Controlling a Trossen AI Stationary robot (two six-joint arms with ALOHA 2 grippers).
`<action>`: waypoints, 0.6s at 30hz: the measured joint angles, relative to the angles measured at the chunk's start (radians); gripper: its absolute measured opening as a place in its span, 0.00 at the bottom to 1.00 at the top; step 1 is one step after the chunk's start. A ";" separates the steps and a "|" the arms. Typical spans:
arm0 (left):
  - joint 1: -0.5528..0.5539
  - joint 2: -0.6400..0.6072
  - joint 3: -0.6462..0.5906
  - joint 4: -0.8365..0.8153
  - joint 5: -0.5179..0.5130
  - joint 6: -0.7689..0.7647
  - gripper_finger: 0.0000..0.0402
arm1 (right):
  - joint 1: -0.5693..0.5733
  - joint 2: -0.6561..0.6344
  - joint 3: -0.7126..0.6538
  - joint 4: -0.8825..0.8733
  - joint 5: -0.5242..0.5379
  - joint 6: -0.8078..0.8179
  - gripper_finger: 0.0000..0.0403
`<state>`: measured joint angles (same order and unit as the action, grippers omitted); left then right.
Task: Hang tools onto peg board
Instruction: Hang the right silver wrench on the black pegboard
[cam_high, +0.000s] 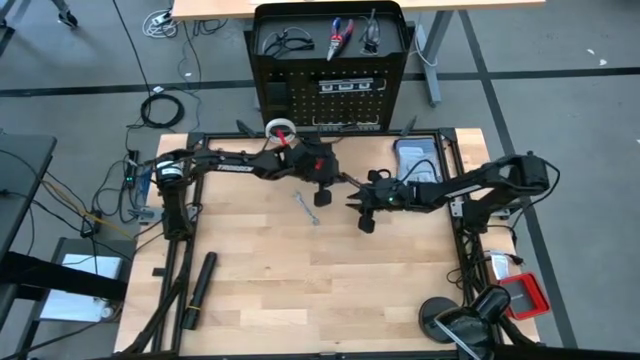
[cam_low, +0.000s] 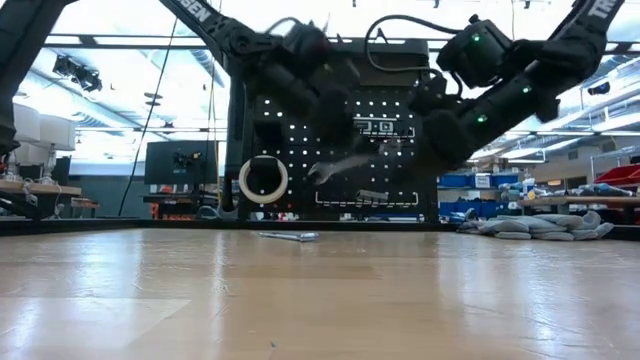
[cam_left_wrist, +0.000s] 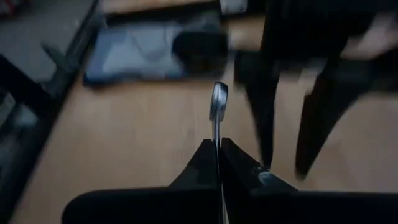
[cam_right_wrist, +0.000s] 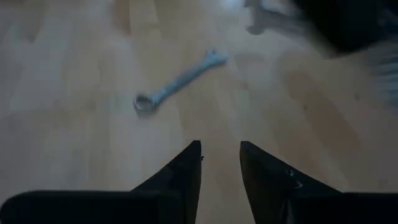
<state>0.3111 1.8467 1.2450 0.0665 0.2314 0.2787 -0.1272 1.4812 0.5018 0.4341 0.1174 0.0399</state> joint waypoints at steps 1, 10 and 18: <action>0.000 -0.013 0.000 0.006 0.004 0.000 0.00 | 0.000 0.014 -0.001 0.038 0.000 -0.009 0.30; 0.038 -0.175 -0.113 0.263 0.008 -0.033 0.00 | -0.014 0.131 -0.001 0.383 0.016 -0.120 0.29; 0.064 -0.208 -0.371 0.853 0.021 -0.205 0.00 | -0.100 0.208 -0.001 0.679 -0.026 -0.171 0.29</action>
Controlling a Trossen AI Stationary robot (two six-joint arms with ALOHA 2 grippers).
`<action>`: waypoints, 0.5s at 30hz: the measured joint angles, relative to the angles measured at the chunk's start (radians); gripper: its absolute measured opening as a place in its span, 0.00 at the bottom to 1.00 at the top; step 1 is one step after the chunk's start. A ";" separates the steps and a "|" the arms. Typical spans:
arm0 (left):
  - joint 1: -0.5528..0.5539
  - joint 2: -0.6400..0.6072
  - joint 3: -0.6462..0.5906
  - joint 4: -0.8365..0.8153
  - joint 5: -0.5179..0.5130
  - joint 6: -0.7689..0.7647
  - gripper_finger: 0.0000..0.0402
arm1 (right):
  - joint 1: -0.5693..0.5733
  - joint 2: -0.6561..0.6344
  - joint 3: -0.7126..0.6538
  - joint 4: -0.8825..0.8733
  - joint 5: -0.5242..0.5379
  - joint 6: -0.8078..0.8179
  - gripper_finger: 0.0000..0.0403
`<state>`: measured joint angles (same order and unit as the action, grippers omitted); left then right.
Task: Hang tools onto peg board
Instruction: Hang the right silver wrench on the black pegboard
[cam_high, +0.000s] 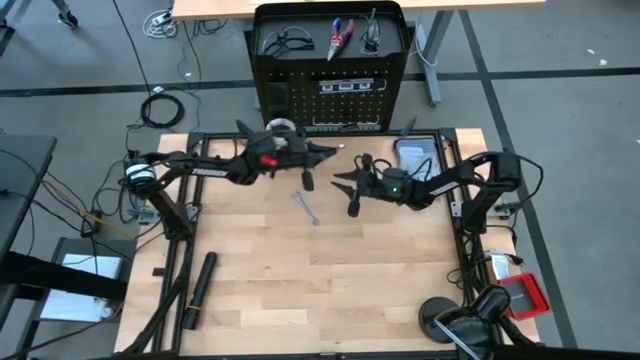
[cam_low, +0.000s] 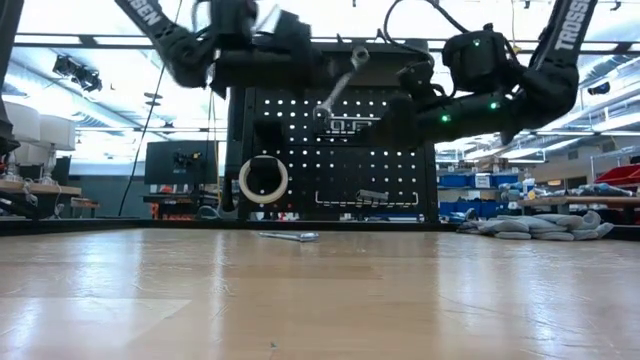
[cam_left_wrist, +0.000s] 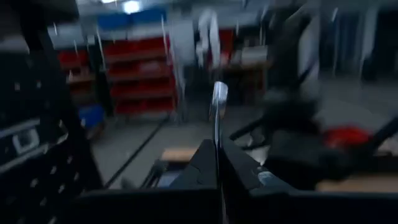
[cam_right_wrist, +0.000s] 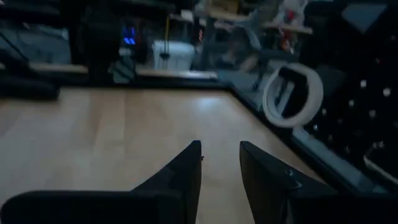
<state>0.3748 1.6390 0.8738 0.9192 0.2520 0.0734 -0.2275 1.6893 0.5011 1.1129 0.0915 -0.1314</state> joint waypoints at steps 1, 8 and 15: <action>-0.001 0.000 -0.022 0.066 0.004 -0.024 0.00 | -0.015 0.009 0.000 0.035 -0.044 0.003 0.29; -0.002 0.046 -0.078 0.306 0.010 -0.110 0.00 | -0.086 0.026 0.020 0.120 -0.271 0.031 0.30; -0.031 0.101 -0.078 0.331 -0.168 -0.094 0.00 | -0.036 0.027 0.079 0.120 0.050 -0.011 0.31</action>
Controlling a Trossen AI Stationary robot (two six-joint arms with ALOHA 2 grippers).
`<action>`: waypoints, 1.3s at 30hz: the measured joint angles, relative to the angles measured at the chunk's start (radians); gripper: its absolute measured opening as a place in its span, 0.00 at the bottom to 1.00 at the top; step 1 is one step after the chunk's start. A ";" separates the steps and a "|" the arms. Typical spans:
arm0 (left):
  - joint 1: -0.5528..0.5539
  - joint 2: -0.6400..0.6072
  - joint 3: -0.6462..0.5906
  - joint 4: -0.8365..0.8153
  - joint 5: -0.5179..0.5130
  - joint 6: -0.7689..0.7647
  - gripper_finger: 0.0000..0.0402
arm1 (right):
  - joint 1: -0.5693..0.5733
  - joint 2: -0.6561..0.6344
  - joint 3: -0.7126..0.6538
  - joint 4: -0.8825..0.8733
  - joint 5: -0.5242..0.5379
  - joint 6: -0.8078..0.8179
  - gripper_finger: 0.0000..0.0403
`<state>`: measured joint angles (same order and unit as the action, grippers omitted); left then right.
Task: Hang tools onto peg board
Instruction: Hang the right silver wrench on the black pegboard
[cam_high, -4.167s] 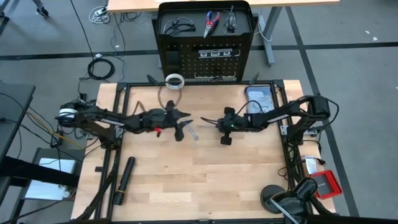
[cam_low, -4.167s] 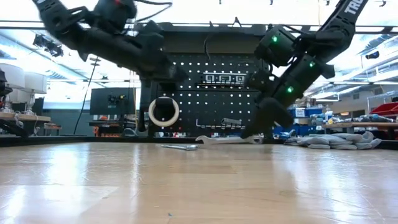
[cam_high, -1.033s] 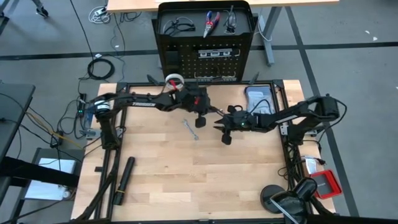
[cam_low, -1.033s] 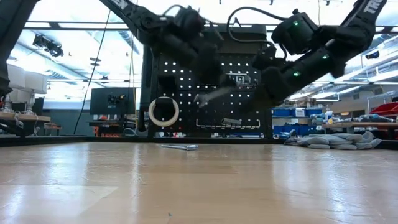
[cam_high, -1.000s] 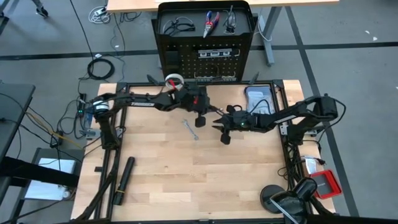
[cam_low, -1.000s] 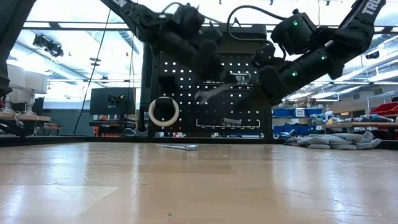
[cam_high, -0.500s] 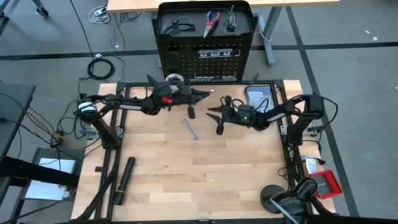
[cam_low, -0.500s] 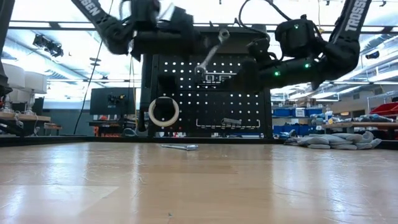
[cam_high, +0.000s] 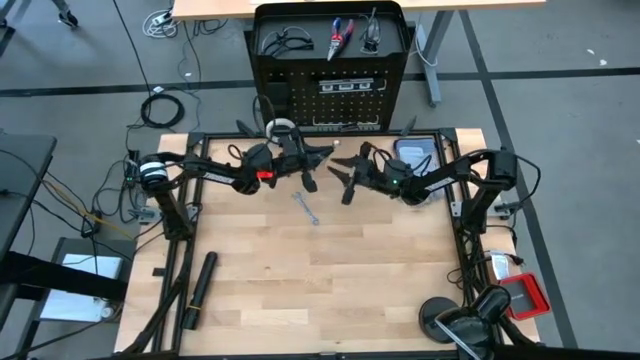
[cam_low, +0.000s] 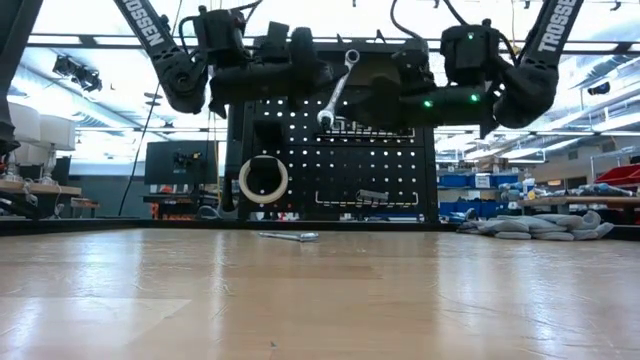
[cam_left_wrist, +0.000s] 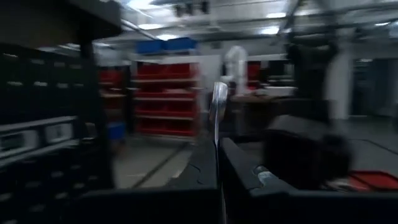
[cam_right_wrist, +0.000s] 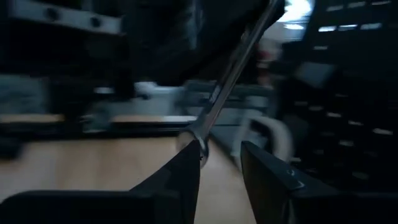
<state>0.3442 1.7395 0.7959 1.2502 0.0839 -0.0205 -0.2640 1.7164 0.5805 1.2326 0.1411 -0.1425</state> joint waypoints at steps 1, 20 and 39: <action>-0.004 0.002 0.000 0.004 -0.033 0.013 0.00 | 0.009 0.000 0.009 -0.009 0.054 0.002 0.31; -0.082 0.002 0.002 0.038 -0.308 -0.016 0.00 | 0.034 0.000 0.180 -0.223 0.080 0.059 0.38; -0.097 0.001 0.002 0.008 -0.364 -0.039 0.03 | 0.005 -0.001 0.183 -0.238 0.142 0.108 0.05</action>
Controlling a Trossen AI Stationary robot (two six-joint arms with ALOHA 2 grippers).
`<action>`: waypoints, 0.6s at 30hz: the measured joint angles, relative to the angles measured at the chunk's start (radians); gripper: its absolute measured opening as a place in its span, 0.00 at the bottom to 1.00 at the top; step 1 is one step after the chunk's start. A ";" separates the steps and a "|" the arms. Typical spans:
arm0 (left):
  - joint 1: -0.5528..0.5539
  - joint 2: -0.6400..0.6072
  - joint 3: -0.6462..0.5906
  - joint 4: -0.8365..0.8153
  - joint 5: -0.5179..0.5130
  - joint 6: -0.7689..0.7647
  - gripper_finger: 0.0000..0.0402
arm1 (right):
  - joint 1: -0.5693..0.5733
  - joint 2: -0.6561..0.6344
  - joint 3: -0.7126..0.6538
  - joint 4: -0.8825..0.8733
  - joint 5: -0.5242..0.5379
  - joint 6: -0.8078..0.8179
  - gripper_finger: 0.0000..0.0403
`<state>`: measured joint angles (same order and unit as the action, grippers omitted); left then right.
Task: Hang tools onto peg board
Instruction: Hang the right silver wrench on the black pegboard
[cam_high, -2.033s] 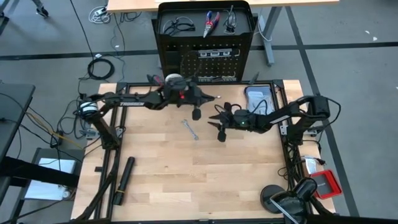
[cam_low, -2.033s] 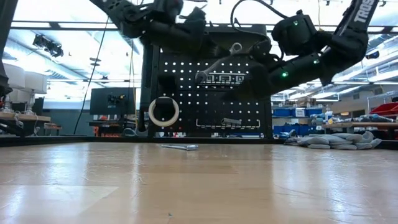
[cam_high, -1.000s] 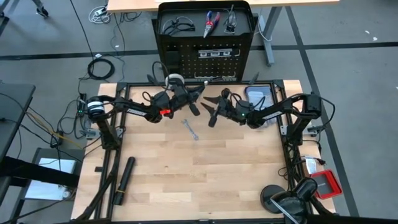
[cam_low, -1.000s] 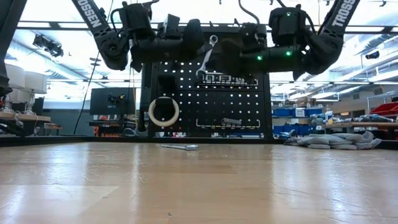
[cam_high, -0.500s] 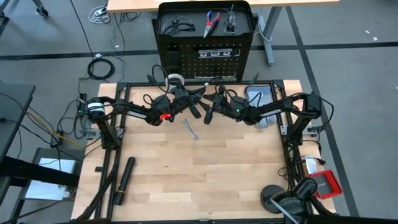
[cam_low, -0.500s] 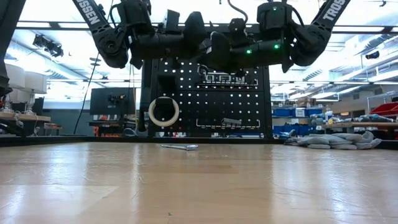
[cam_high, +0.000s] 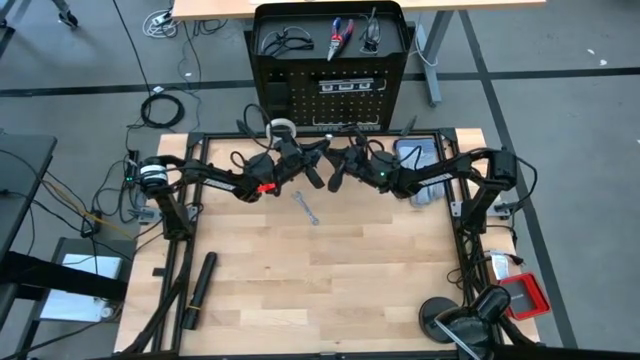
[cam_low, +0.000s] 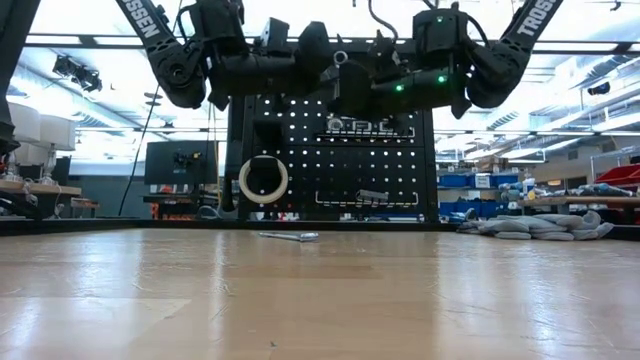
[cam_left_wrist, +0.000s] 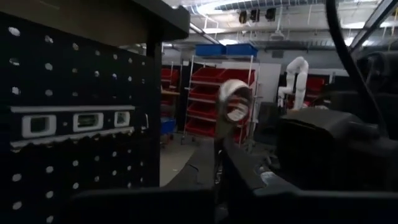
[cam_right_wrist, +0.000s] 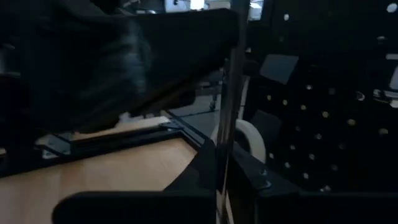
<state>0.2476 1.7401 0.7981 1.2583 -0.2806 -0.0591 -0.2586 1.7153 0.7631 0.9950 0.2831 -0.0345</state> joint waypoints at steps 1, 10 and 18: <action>-0.001 0.000 0.000 -0.009 0.000 0.001 0.04 | -0.005 0.000 0.000 -0.011 -0.004 -0.002 0.05; -0.003 -0.016 -0.008 -0.022 -0.034 0.139 0.14 | -0.082 0.000 0.000 -0.064 -0.072 0.037 0.05; -0.001 -0.044 -0.102 0.033 -0.031 0.127 0.15 | -0.213 0.000 0.000 -0.094 -0.106 0.026 0.06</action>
<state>0.2466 1.6960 0.6957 1.2911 -0.3114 0.0681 -0.4720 1.7153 0.7631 0.9009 0.1767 -0.0085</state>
